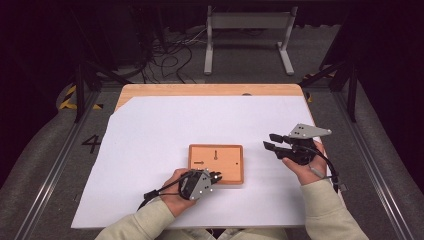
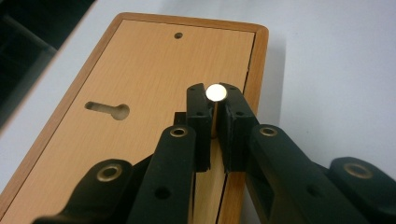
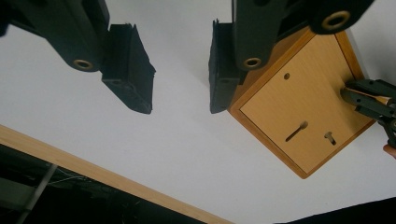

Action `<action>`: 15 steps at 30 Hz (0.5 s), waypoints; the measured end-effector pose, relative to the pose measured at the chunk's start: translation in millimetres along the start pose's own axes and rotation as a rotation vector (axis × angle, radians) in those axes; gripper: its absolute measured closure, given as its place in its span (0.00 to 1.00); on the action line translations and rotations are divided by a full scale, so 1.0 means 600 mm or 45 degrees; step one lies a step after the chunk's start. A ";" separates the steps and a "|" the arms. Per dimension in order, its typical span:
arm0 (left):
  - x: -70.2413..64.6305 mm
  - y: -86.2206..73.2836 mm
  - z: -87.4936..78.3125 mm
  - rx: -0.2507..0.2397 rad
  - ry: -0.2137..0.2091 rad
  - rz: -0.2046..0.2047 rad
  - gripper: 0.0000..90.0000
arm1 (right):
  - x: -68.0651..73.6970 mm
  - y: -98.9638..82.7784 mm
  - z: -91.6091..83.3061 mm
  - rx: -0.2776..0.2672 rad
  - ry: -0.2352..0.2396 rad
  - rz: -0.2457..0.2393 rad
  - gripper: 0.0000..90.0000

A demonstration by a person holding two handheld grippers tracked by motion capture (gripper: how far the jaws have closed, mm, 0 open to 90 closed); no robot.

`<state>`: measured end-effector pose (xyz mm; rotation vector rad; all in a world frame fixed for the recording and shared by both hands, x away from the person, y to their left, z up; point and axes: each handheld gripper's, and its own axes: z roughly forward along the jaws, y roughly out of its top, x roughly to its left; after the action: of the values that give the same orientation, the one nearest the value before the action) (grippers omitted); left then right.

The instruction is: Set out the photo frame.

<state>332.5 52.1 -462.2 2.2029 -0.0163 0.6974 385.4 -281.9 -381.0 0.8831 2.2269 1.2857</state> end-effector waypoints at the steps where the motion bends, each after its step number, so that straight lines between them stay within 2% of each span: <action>1: -0.002 0.000 -0.001 -0.002 0.006 0.021 0.93 | 0.001 0.001 0.000 -0.001 0.006 -0.001 0.67; 10: -0.006 -0.002 -0.002 -0.007 0.018 0.040 0.93 | 0.009 0.007 0.012 0.010 0.056 -0.022 0.63; 14: -0.008 -0.001 -0.003 -0.003 0.027 0.052 0.93 | 0.019 0.019 0.025 0.055 0.130 -0.027 0.55; 15: -0.008 -0.001 -0.003 -0.003 0.027 0.052 0.93 | 0.019 0.019 0.025 0.055 0.130 -0.027 0.55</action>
<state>327.9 52.8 -464.1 2.1982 -0.0518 0.7428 390.5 -260.1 -378.7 0.8243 2.3440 1.3048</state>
